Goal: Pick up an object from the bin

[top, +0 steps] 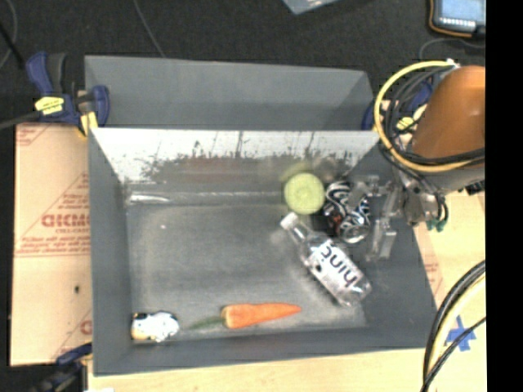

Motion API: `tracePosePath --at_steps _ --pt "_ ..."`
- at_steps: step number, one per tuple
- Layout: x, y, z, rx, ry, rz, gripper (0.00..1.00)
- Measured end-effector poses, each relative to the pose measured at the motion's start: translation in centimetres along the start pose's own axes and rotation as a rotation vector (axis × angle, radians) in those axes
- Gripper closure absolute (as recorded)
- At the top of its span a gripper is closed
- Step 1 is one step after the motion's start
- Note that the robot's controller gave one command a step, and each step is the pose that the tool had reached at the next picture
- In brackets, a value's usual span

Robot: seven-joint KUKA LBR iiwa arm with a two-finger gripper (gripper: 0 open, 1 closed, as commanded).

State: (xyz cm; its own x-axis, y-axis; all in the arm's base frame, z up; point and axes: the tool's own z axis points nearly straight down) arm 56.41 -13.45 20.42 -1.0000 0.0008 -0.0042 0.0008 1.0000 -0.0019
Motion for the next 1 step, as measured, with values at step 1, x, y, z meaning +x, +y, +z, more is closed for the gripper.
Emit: tracePosePath --at_steps 1 --pt "1.18 -0.13 5.18 0.0 -0.003 0.074 0.0"
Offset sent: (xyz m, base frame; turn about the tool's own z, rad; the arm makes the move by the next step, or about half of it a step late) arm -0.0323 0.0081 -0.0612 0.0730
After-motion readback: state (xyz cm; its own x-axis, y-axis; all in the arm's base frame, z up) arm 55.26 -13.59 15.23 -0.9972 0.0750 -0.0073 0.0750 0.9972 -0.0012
